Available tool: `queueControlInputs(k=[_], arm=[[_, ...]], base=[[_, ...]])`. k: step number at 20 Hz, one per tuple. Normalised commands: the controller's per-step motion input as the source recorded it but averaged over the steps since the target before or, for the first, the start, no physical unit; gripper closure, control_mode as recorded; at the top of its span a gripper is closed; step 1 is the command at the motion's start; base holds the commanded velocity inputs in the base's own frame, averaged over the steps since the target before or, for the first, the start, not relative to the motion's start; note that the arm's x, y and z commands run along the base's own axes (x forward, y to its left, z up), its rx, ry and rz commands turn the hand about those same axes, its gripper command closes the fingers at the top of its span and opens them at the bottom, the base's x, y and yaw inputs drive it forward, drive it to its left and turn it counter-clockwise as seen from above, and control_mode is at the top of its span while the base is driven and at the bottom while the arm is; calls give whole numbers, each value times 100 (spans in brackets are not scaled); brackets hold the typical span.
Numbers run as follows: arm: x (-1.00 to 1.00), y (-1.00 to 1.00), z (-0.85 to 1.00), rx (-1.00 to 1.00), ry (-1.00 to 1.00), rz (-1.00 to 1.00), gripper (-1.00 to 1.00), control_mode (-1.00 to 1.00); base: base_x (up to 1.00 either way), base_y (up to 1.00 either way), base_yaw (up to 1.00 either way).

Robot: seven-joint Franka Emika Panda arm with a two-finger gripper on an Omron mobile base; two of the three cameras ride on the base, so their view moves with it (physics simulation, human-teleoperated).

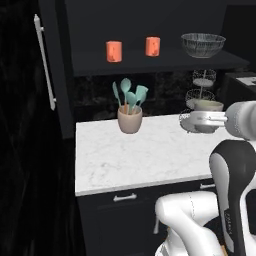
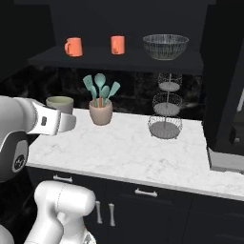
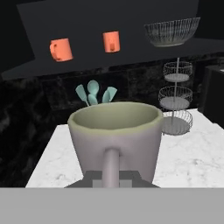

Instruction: Gather all objects into one cabinet and sort the glasses and bowls to opposite sides.

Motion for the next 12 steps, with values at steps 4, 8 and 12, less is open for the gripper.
queueControlInputs(k=[4,8,12], arm=[[0,0,0,0,0,0,100,100],[0,0,0,0,0,0,100,100],[0,0,0,0,0,0,100,100]], base=[[53,-2,-3],[40,0,-9],[18,0,-9]])
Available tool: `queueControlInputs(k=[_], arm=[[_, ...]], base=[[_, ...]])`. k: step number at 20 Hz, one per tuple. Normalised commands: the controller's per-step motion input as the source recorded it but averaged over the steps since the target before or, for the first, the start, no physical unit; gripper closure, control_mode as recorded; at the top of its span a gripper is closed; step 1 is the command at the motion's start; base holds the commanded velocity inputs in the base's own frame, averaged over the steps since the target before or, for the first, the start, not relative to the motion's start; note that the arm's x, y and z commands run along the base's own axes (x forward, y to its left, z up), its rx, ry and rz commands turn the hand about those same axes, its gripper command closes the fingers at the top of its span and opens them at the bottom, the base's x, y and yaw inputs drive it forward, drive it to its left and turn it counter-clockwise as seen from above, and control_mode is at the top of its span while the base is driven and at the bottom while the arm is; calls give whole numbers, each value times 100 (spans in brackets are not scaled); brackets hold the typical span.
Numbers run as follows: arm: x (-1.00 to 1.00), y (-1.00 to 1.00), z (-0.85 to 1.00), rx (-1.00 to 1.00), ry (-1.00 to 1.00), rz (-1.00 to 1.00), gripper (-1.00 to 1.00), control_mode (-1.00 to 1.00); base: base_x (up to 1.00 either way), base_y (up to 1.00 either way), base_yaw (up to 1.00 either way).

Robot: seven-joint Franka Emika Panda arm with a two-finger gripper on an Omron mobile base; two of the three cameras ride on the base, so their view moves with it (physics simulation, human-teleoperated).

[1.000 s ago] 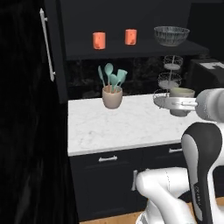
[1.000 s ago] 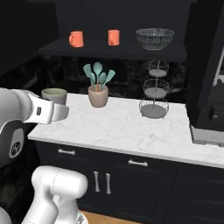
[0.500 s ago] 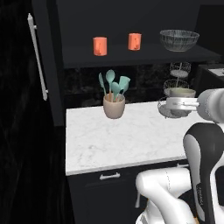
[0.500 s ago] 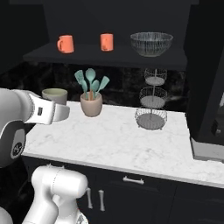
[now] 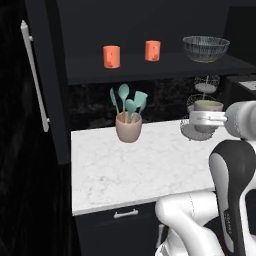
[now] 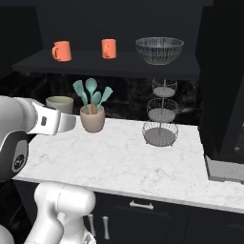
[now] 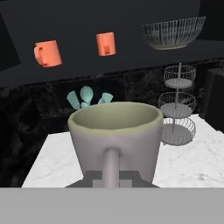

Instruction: Gather all objects into one cabinet and sort the glasses and bowls to opposite sides.

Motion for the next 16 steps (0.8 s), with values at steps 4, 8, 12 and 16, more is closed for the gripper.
queueControlInputs(k=[4,8,12,16], arm=[[0,0,0,0,0,0,100,100],[0,0,0,0,0,0,100,100],[0,0,0,0,0,0,100,100],[0,0,7,0,0,3,100,-100]], base=[[43,0,-11],[52,0,-8],[23,0,-1],[0,0,0]])
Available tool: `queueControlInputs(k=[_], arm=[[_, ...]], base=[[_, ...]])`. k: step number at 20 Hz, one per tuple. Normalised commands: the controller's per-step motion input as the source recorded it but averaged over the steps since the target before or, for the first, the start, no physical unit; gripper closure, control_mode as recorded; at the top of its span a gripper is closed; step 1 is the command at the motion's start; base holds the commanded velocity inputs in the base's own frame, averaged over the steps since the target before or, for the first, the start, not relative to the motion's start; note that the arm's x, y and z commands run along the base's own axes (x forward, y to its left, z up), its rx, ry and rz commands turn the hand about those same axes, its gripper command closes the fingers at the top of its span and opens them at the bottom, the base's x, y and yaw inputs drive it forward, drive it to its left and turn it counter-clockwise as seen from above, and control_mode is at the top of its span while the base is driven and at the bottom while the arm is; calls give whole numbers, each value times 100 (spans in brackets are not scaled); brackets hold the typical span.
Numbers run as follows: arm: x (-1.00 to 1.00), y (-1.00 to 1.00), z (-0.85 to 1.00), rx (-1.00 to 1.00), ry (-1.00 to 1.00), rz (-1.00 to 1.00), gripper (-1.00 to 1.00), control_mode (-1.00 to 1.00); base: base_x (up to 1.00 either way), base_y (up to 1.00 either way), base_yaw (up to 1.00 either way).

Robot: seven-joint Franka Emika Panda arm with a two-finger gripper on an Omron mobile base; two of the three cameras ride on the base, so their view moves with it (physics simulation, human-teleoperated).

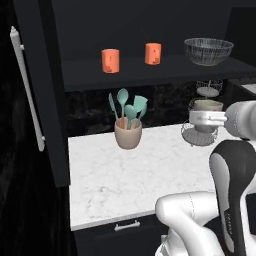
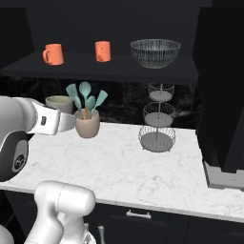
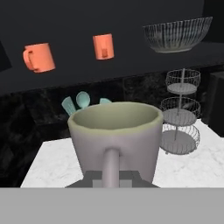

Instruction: Gather all objects into one cabinet and sort the glasses and bowls to opposite sides.

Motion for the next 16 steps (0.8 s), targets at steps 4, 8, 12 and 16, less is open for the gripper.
queueControlInputs(k=[4,8,12,16], arm=[[0,0,41,2,0,29,100,-100],[0,7,70,1,0,29,100,-100],[-2,38,57,0,-1,7,100,-100],[-1,69,33,0,0,0,100,-100]], base=[[0,0,0],[0,0,0],[0,0,0],[0,0,0]])
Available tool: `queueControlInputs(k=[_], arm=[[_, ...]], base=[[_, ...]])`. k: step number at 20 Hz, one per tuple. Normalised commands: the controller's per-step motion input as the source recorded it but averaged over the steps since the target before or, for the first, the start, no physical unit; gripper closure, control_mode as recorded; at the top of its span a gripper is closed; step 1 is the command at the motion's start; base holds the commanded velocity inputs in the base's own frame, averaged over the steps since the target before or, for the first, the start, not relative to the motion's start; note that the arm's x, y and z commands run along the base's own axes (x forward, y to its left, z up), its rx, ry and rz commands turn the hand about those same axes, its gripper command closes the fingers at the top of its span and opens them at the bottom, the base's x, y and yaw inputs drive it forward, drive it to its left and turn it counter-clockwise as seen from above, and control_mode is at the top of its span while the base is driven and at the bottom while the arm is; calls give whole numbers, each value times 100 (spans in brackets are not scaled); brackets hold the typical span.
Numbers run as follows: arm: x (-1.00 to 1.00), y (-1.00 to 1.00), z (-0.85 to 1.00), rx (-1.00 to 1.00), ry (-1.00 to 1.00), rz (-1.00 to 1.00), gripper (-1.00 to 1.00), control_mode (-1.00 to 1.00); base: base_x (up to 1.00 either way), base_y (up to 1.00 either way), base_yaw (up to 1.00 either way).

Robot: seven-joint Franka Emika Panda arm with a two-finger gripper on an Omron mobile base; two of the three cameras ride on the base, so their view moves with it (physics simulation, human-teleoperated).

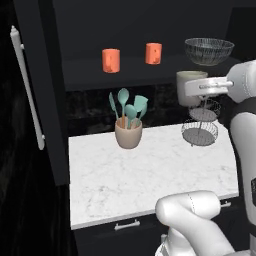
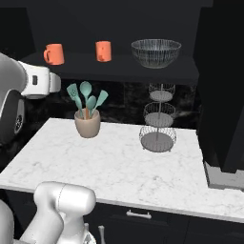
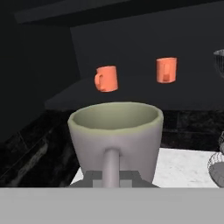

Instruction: Gather all objects into one cabinet and sort the glasses and bowls to opposite sides.

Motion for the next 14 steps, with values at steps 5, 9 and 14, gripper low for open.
queueControlInputs(k=[5,9,14], arm=[[0,68,24,0,0,0,100,-100],[13,42,26,6,-5,6,100,-100],[26,40,6,9,-5,11,100,-100]], base=[[0,0,0],[0,0,0],[0,0,0]])
